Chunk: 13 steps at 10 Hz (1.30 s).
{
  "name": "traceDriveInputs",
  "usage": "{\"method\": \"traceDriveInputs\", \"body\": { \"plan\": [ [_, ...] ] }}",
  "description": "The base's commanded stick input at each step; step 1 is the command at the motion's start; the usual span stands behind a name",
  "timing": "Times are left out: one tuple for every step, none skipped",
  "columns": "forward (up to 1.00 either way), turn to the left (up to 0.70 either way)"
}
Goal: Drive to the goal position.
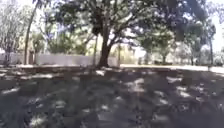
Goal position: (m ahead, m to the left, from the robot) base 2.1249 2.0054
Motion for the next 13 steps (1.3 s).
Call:
{"method": "traceDriveInputs", "body": {
  "plan": [
    [0.7,-0.31],
    [0.7,0.0],
    [0.7,0.0],
    [0.7,0.0],
    [0.7,-0.02],
    [0.7,-0.19],
    [0.7,-0.35],
    [0.7,-0.35],
    [0.7,-0.2],
    [0.7,0.0],
    [0.7,0.0],
    [0.7,0.0],
    [0.7,0.0]
  ]
}}
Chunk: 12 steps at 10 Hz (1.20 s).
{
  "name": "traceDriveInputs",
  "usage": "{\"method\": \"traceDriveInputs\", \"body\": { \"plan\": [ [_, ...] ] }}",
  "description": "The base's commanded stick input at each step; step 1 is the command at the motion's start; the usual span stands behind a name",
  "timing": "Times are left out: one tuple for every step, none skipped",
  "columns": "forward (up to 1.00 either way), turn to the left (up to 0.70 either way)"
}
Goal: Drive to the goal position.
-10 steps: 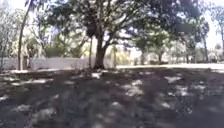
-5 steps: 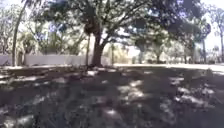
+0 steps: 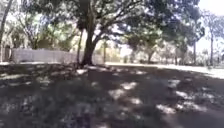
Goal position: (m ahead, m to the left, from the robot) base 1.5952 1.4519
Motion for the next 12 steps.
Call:
{"method": "traceDriveInputs", "body": {
  "plan": [
    [0.7,0.0],
    [0.7,0.0],
    [0.7,-0.16],
    [0.7,-0.23],
    [0.7,-0.31],
    [0.7,-0.35],
    [0.7,-0.35],
    [0.7,0.0],
    [0.7,0.0],
    [0.7,0.0],
    [0.7,0.0],
    [0.7,0.0]
  ]
}}
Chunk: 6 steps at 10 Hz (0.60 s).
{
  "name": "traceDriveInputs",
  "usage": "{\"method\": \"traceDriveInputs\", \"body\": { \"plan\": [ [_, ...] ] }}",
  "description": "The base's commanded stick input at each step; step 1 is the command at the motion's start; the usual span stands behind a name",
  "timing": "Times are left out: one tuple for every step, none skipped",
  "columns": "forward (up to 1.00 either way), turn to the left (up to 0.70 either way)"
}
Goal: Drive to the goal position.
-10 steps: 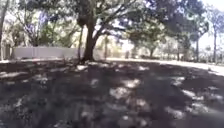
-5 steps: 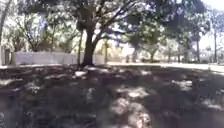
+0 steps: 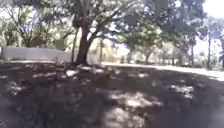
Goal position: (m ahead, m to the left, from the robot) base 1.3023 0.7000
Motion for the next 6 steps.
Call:
{"method": "traceDriveInputs", "body": {
  "plan": [
    [0.7,0.0],
    [0.7,0.0],
    [0.7,0.0],
    [0.7,0.0],
    [0.7,0.0],
    [0.7,0.0]
  ]
}}
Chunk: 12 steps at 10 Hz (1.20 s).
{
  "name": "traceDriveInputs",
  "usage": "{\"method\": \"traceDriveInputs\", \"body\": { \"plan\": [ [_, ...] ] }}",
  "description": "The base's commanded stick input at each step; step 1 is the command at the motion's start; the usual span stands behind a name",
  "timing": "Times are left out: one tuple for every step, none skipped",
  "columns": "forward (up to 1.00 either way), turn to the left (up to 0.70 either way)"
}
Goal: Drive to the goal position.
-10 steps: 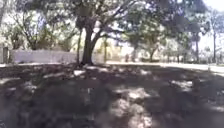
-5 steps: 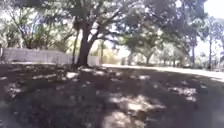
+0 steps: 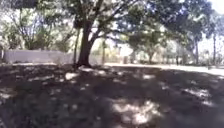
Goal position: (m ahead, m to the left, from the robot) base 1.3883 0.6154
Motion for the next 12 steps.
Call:
{"method": "traceDriveInputs", "body": {
  "plan": [
    [0.7,0.0],
    [0.7,0.0],
    [0.7,0.0],
    [0.7,0.0],
    [0.7,0.0],
    [0.7,-0.04],
    [0.7,-0.35],
    [0.7,-0.35],
    [0.7,-0.33],
    [0.7,-0.24],
    [0.7,-0.02],
    [0.7,0.0]
  ]
}}
